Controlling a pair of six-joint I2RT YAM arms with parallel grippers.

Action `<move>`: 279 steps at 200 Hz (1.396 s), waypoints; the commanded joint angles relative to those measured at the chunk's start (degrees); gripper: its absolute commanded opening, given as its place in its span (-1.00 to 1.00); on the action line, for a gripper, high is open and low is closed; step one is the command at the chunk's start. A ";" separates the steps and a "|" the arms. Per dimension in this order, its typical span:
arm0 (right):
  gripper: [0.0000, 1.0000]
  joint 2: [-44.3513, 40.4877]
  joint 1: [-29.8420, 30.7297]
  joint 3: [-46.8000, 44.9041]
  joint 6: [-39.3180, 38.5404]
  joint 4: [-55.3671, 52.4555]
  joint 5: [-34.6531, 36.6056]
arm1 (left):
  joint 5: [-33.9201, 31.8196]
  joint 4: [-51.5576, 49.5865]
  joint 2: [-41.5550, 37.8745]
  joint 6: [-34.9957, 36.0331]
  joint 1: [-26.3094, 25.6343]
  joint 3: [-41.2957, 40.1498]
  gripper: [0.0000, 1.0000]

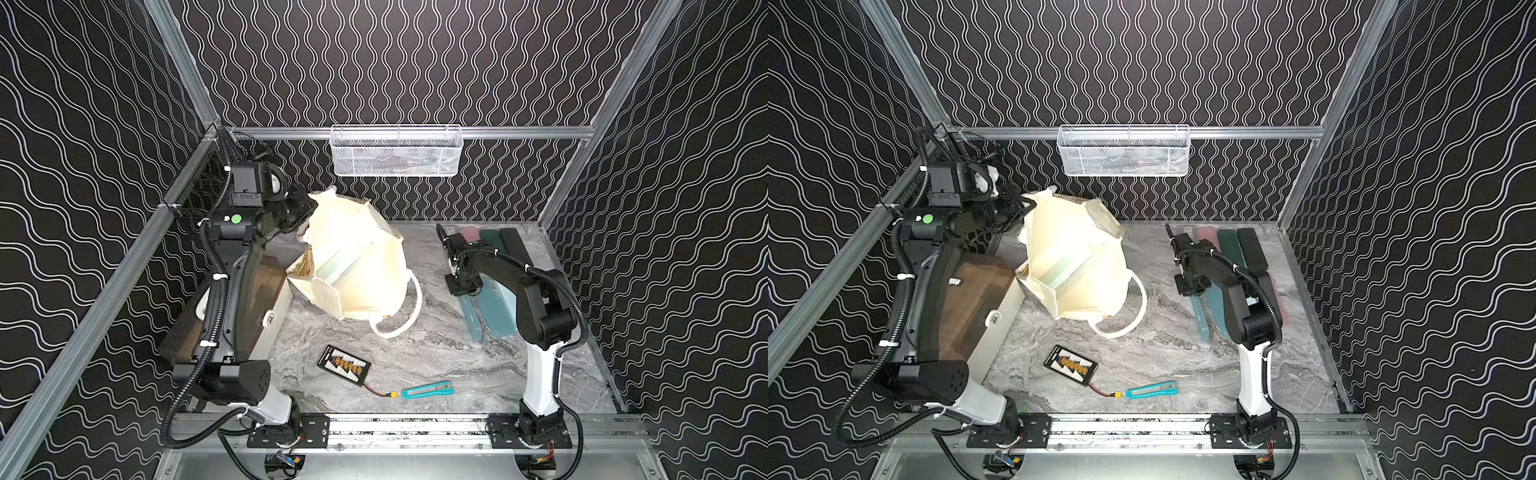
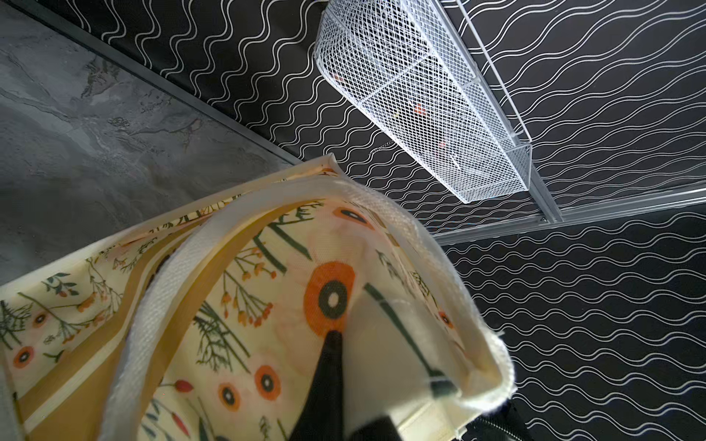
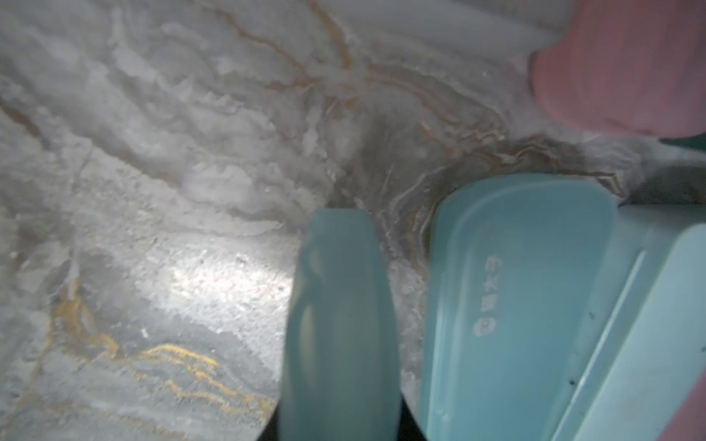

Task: Take out the pencil case from the canvas bag
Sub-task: Place the pencil case at the center of the board.

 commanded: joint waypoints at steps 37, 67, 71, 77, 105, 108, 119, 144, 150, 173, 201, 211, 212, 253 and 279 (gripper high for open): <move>-0.92 3.13 -2.05 1.26 -1.81 -1.68 5.76 | 0.22 3.21 -0.70 0.06 0.16 0.20 -1.00; -0.91 3.87 -2.34 1.90 -1.93 -2.50 10.67 | 0.57 3.14 -0.44 0.06 0.16 0.36 -1.00; -0.90 3.80 -2.36 1.83 -1.93 -2.40 11.21 | 0.55 3.13 -0.47 0.04 0.15 0.35 -1.00; -0.88 3.81 -2.32 1.73 -1.85 -2.23 12.02 | 0.48 3.23 -0.53 0.07 0.14 0.26 -1.00; -0.76 4.59 -2.17 1.98 -1.80 -2.79 15.77 | 0.63 3.28 -0.70 0.06 0.16 0.09 -1.00; -0.73 4.55 -2.15 1.86 -1.75 -2.76 15.88 | 0.70 3.38 -0.75 0.06 0.16 0.09 -1.00; -0.53 4.13 -2.09 1.81 -1.24 -2.47 15.59 | 0.72 3.36 -0.71 0.06 0.16 0.12 -1.00; 0.02 3.50 -1.56 2.74 -0.36 -2.74 14.92 | 1.07 3.25 -0.49 0.01 0.16 0.48 -1.00; 0.12 3.34 -1.51 3.10 -0.15 -3.05 14.53 | 1.16 3.21 -0.44 -0.02 0.16 0.60 -1.00; 0.48 2.60 -0.95 3.92 0.40 -3.41 12.53 | 1.16 3.26 -0.53 0.04 0.16 0.59 -1.00; 0.53 0.88 -0.39 3.68 0.86 -3.20 10.55 | 1.50 3.49 -0.47 -0.12 0.16 0.25 -1.00; 0.53 0.14 -0.30 3.21 1.10 -2.90 9.81 | 1.59 3.50 -0.52 -0.05 0.15 0.19 -1.00; 0.53 0.04 -0.34 3.17 1.08 -2.87 9.83 | 1.59 3.49 -0.52 -0.04 0.16 0.18 -1.00; 0.55 -3.13 -0.38 0.63 1.71 -0.77 6.63 | 2.36 4.02 -0.79 0.53 0.16 -0.58 -1.00; 0.54 -12.02 -0.34 -2.40 3.69 4.25 2.94 | 5.47 6.24 -0.48 1.95 0.15 -0.96 -1.00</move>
